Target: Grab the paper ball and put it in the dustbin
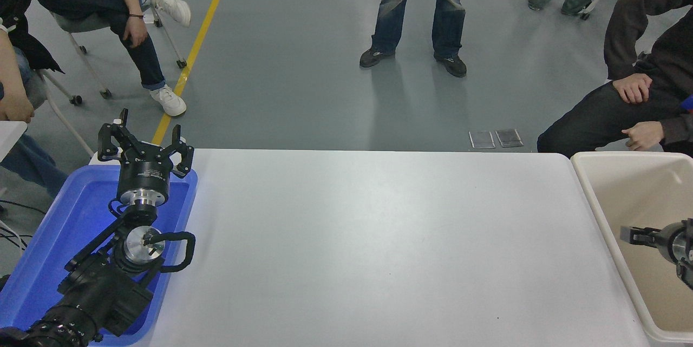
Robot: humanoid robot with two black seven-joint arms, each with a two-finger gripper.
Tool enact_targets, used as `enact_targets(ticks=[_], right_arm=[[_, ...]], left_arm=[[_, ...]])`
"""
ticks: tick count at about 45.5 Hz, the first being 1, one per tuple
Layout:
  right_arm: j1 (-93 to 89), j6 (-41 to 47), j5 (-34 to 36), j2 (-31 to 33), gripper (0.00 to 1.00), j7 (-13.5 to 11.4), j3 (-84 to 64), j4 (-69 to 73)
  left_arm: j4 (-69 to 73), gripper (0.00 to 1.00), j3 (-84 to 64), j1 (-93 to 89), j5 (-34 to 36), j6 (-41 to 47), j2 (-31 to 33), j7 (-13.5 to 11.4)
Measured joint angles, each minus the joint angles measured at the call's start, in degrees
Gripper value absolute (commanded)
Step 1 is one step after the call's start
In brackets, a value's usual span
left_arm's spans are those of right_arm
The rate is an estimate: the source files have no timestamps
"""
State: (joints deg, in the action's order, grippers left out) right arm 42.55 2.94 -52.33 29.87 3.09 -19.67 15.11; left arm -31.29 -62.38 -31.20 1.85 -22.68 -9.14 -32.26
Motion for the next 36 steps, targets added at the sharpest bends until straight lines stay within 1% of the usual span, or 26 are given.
enact_targets(ticks=[4, 11, 17, 21, 27, 34, 36], right_arm=[[-0.03, -0.34, 0.65, -0.09, 1.00, 0.14, 5.06, 0.91], [0.11, -1.14, 3.04, -0.23, 1.00, 0.25, 20.59, 4.84], [0.12, -1.30, 7.96, -1.04, 1.00, 0.28, 36.41, 9.94], [-0.08, -1.21, 12.67, -1.71, 1.00, 0.31, 45.63, 13.44], [-0.86, -0.54, 23.02, -3.60, 1.00, 0.32, 56.74, 17.78], [-2.43, 2.25, 39.85, -6.37, 1.00, 0.43, 65.07, 21.81], [-3.22, 3.80, 45.56, -7.27, 1.00, 0.43, 66.68, 22.77]], left_arm=[[0.00, 0.99, -0.01, 0.00, 0.00, 0.00, 0.00, 0.00], [0.01, 0.99, -0.02, -0.02, 0.00, 0.00, 0.00, 0.00], [0.01, 0.99, -0.03, -0.02, 0.00, 0.00, 0.00, 0.00], [0.01, 0.99, -0.03, -0.02, -0.01, 0.00, 0.00, -0.01], [0.00, 0.99, -0.02, -0.01, 0.00, 0.00, 0.00, 0.00], [0.00, 0.99, -0.02, 0.00, 0.00, 0.00, 0.00, 0.00], [0.00, 0.99, -0.02, 0.00, 0.00, 0.00, 0.00, 0.00]])
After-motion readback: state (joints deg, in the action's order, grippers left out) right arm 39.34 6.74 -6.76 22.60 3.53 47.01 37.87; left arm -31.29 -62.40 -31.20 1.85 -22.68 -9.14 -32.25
